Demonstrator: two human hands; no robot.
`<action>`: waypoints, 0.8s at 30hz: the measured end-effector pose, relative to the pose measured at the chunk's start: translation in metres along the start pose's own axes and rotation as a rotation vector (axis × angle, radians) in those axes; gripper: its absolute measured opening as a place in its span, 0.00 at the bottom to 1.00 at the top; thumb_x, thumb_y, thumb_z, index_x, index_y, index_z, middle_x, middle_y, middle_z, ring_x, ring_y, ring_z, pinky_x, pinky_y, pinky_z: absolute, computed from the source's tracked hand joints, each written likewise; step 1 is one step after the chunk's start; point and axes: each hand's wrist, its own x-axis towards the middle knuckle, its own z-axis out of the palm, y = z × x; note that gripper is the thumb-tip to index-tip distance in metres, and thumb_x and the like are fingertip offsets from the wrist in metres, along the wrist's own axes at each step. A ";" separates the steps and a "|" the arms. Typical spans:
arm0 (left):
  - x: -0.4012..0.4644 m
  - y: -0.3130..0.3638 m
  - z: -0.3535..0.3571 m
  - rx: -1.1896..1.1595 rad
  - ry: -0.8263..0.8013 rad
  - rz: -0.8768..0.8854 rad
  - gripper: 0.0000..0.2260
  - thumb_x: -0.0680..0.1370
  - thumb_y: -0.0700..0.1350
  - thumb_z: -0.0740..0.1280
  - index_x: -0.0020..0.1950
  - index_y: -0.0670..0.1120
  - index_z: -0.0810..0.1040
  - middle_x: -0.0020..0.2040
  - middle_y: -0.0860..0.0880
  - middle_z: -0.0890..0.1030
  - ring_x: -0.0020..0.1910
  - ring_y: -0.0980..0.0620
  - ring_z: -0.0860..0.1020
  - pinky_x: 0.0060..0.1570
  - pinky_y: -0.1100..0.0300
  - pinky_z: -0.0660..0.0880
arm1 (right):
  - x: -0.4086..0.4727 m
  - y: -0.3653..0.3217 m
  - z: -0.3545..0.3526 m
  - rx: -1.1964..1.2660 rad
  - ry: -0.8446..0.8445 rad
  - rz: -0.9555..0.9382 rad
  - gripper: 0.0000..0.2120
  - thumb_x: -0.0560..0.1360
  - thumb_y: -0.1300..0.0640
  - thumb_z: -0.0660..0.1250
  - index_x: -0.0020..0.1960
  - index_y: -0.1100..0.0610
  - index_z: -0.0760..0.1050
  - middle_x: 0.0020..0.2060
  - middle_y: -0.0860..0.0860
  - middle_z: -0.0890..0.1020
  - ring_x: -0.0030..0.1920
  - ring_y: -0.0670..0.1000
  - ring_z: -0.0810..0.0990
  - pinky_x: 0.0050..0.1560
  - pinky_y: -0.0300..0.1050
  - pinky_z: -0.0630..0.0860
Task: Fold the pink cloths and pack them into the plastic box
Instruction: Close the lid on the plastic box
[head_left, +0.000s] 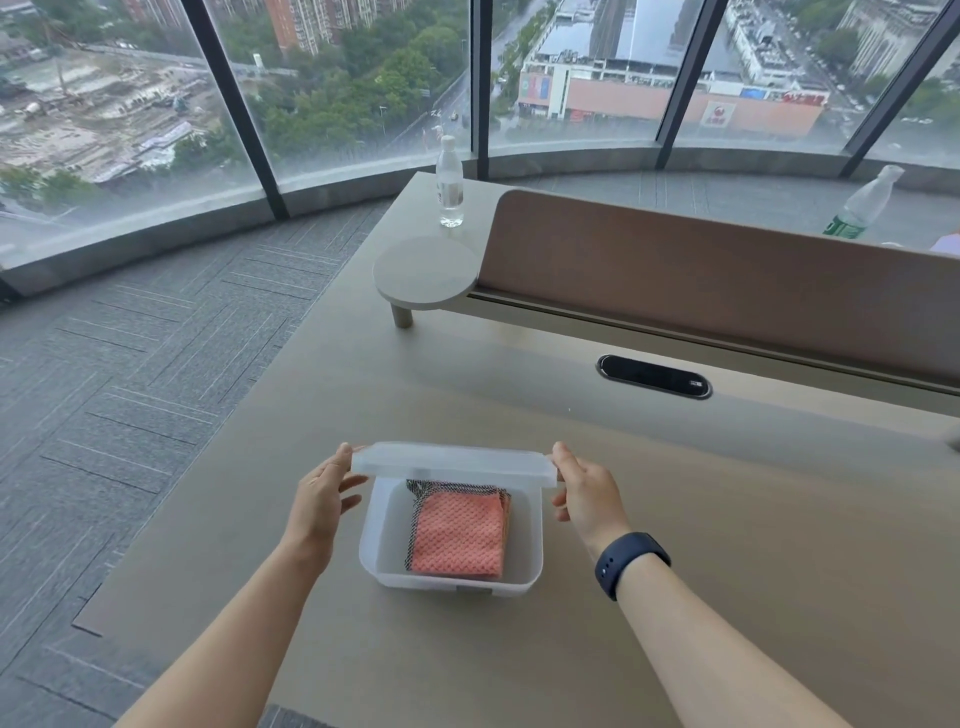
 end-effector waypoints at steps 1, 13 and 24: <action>-0.003 -0.002 -0.002 0.003 -0.010 -0.006 0.15 0.81 0.52 0.58 0.53 0.47 0.81 0.52 0.48 0.82 0.52 0.48 0.78 0.52 0.51 0.72 | -0.003 0.003 0.000 -0.007 -0.011 -0.008 0.22 0.80 0.47 0.59 0.34 0.58 0.76 0.26 0.52 0.72 0.29 0.52 0.70 0.35 0.47 0.71; -0.024 -0.022 -0.009 -0.002 -0.039 -0.077 0.07 0.77 0.43 0.67 0.52 0.48 0.83 0.51 0.48 0.85 0.51 0.48 0.80 0.48 0.55 0.75 | -0.018 0.032 0.007 -0.052 -0.123 0.023 0.12 0.74 0.58 0.62 0.43 0.47 0.82 0.41 0.50 0.86 0.45 0.59 0.83 0.49 0.59 0.79; -0.029 -0.031 -0.011 0.030 -0.049 -0.112 0.17 0.65 0.45 0.71 0.53 0.50 0.83 0.52 0.49 0.85 0.48 0.48 0.79 0.55 0.49 0.72 | -0.018 0.048 0.010 -0.072 -0.127 0.029 0.16 0.68 0.60 0.63 0.47 0.42 0.81 0.45 0.45 0.85 0.47 0.52 0.83 0.51 0.56 0.81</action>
